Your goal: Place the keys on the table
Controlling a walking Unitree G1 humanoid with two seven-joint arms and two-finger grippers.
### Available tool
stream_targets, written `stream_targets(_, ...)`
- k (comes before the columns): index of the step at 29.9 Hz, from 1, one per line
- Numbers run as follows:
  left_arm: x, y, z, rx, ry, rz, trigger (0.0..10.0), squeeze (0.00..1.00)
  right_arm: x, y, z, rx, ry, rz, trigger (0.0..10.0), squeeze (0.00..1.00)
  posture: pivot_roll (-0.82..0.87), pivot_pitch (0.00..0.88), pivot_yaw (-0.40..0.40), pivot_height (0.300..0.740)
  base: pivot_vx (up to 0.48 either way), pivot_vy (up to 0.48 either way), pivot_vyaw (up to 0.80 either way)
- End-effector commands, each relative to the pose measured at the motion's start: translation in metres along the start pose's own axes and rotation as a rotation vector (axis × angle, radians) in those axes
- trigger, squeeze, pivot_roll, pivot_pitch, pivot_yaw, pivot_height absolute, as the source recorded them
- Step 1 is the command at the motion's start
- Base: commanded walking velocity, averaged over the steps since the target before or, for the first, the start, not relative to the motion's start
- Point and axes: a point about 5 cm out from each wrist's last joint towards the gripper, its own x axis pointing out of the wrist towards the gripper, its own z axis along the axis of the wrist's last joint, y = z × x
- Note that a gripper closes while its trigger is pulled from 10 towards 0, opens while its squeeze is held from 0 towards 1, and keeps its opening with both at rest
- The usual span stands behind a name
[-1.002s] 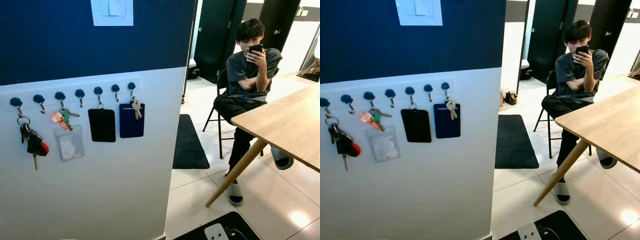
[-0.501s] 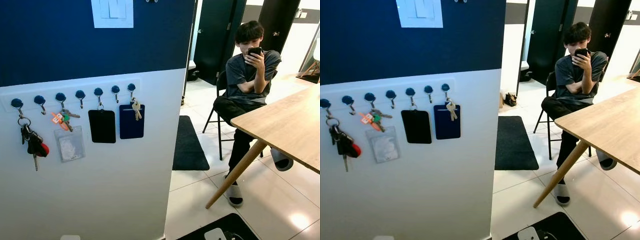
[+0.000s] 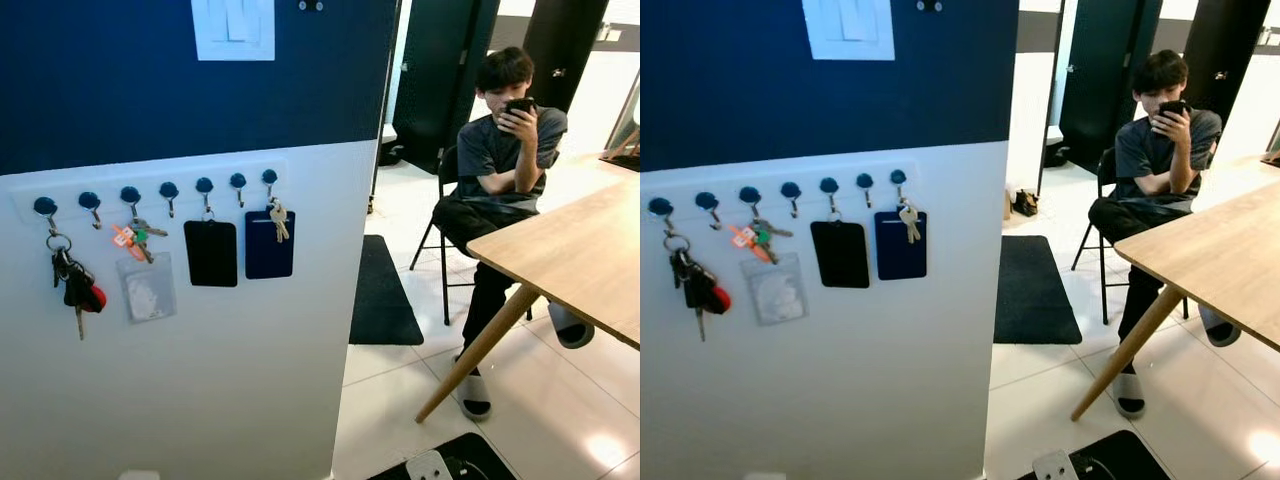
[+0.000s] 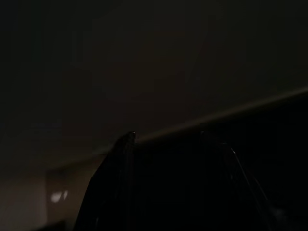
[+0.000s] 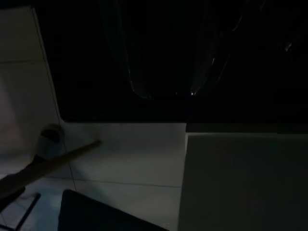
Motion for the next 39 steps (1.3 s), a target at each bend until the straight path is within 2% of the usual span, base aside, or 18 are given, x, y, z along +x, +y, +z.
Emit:
stream_targets(1, -0.002, -0.01, 0.007, -0.012, -0.012, -0.039, 10.0, 0.0, 0.001, 0.001, 0.005, 0.006, -0.038, 0.01, 10.0, 0.0, 0.19, 0.037, -0.01, 0.74, 0.0, 0.0, 0.0)
stream_targets(2, -0.006, -0.016, 0.017, -0.027, -0.046, -0.048, 10.0, 0.0, 0.002, 0.002, 0.01, 0.017, -0.065, 0.015, 10.0, 0.0, 0.19, 0.038, -0.012, 0.74, 0.0, 0.0, 0.0)
stream_targets(6, -0.01, -0.017, 0.022, -0.043, -0.066, -0.036, 10.0, 0.0, 0.002, 0.002, 0.012, 0.021, -0.085, 0.021, 10.0, 0.0, 0.19, 0.042, -0.015, 0.74, 0.0, 0.0, 0.0)
stream_targets(9, -0.019, -0.007, 0.03, -0.054, -0.095, 0.017, 10.0, 0.0, 0.0, 0.0, 0.014, 0.036, -0.119, 0.022, 10.0, 0.0, 0.19, 0.05, -0.026, 0.74, 0.0, 0.0, 0.0)
stream_targets(13, -0.041, 0.041, 0.05, -0.154, -0.177, 0.199, 10.0, 0.0, -0.004, -0.007, 0.015, 0.042, -0.159, 0.018, 10.0, 0.0, 0.21, 0.061, -0.041, 0.74, 0.0, 0.0, 0.0)
stream_targets(14, -0.041, 0.041, 0.05, -0.154, -0.177, 0.199, 10.0, 0.0, -0.004, -0.007, 0.015, 0.042, -0.159, 0.018, 10.0, 0.0, 0.21, 0.061, -0.041, 0.74, 0.0, 0.0, 0.0)
stream_targets(15, -0.047, 0.054, 0.059, -0.183, -0.226, 0.243, 10.0, 0.0, -0.005, -0.008, 0.014, 0.035, -0.155, 0.022, 10.0, 0.0, 0.21, 0.063, -0.043, 0.74, 0.0, 0.0, 0.0)
stream_targets(17, -0.057, 0.067, 0.076, -0.221, -0.288, 0.29, 10.0, 0.0, -0.005, -0.009, 0.012, 0.028, -0.146, 0.026, 10.0, 0.0, 0.22, 0.065, -0.051, 0.74, 0.0, 0.0, 0.0)
stream_targets(18, -0.057, 0.067, 0.076, -0.221, -0.288, 0.29, 10.0, 0.0, -0.005, -0.009, 0.012, 0.028, -0.146, 0.026, 10.0, 0.0, 0.22, 0.065, -0.051, 0.74, 0.0, 0.0, 0.0)
stream_targets(19, -0.064, 0.072, 0.094, -0.26, -0.357, 0.297, 10.0, 0.0, -0.004, -0.01, 0.014, 0.028, -0.144, 0.026, 10.0, 0.0, 0.22, 0.068, -0.058, 0.74, 0.0, 0.0, 0.0)
stream_targets(22, -0.072, 0.077, 0.118, -0.301, -0.46, 0.324, 10.0, 0.0, 0.0, -0.009, 0.021, 0.023, -0.167, 0.04, 10.0, 0.0, 0.23, 0.07, -0.068, 0.74, 0.0, 0.0, 0.0)
stream_targets(24, -0.075, 0.079, 0.125, -0.302, -0.489, 0.343, 10.0, 0.0, 0.0, -0.009, 0.024, 0.018, -0.178, 0.047, 10.0, 0.0, 0.24, 0.068, -0.07, 0.74, 0.0, 0.0, 0.0)
stream_targets(26, -0.088, 0.087, 0.14, -0.326, -0.557, 0.402, 10.0, 0.0, 0.002, -0.011, 0.029, 0.004, -0.196, 0.05, 10.0, 0.0, 0.25, 0.064, -0.081, 0.74, 0.0, 0.0, 0.0)
stream_targets(30, -0.102, 0.093, 0.152, -0.384, -0.611, 0.401, 10.0, 0.0, 0.003, -0.014, 0.03, 0.005, -0.198, 0.047, 10.0, 0.0, 0.26, 0.064, -0.087, 0.74, 0.0, 0.0, 0.0)
stream_targets(31, -0.116, 0.098, 0.165, -0.416, -0.678, 0.351, 10.0, 0.0, 0.003, -0.016, 0.031, -0.004, -0.195, 0.053, 10.0, 0.0, 0.26, 0.065, -0.09, 0.74, 0.0, 0.0, 0.0)
stream_targets(33, -0.127, 0.112, 0.173, -0.414, -0.719, 0.398, 10.0, 0.0, 0.004, -0.017, 0.032, -0.011, -0.195, 0.057, 10.0, 0.0, 0.27, 0.064, -0.094, 0.74, 0.0, 0.0, 0.0)
stream_targets(37, -0.137, 0.125, 0.182, -0.421, -0.759, 0.45, 10.0, 0.0, 0.004, -0.017, 0.033, -0.012, -0.196, 0.06, 10.0, 0.0, 0.28, 0.066, -0.099, 0.74, 0.0, 0.0, 0.0)
stream_targets(39, -0.141, 0.128, 0.19, -0.431, -0.799, 0.423, 10.0, 0.0, 0.005, -0.016, 0.033, -0.015, -0.195, 0.065, 10.0, 0.0, 0.29, 0.067, -0.102, 0.74, 0.0, 0.0, 0.0)
